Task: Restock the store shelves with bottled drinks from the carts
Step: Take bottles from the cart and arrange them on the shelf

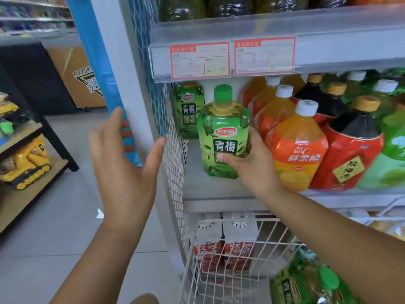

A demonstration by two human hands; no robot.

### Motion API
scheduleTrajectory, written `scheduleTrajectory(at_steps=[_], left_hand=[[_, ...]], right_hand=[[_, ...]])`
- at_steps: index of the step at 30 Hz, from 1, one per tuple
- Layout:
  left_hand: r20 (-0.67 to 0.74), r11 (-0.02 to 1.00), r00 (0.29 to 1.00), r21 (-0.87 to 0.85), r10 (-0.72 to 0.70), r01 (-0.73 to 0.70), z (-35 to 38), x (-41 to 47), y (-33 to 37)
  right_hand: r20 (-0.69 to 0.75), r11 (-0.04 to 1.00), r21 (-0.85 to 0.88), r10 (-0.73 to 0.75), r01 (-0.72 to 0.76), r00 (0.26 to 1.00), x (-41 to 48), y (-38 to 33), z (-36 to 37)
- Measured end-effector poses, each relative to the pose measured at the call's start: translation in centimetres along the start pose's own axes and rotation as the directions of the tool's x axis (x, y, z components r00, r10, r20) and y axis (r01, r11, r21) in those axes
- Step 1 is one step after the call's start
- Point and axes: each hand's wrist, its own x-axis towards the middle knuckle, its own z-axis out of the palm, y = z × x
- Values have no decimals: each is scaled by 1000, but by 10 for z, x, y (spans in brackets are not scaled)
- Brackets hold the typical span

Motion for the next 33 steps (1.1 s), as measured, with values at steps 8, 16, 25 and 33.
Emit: scheduleTrajectory(at_steps=[8,16,25,33], left_hand=[[-60,998,998,50,31,-28,27,4,-20],[-105,996,991,40,80,-76,38,7,-29],[-126,994,987,70,95,-87,45,8,-34],[-123,993,986,59,108,-101,46,9,-37]], right_hand=[[-163,976,85,214,-203,963,60,50,39],[-298,975,-39,199,-220,934,105,77,70],[-378,971,-26,210,-237,902,140,92,84],[-417,979,-47,162,-199,894,155,105,92]])
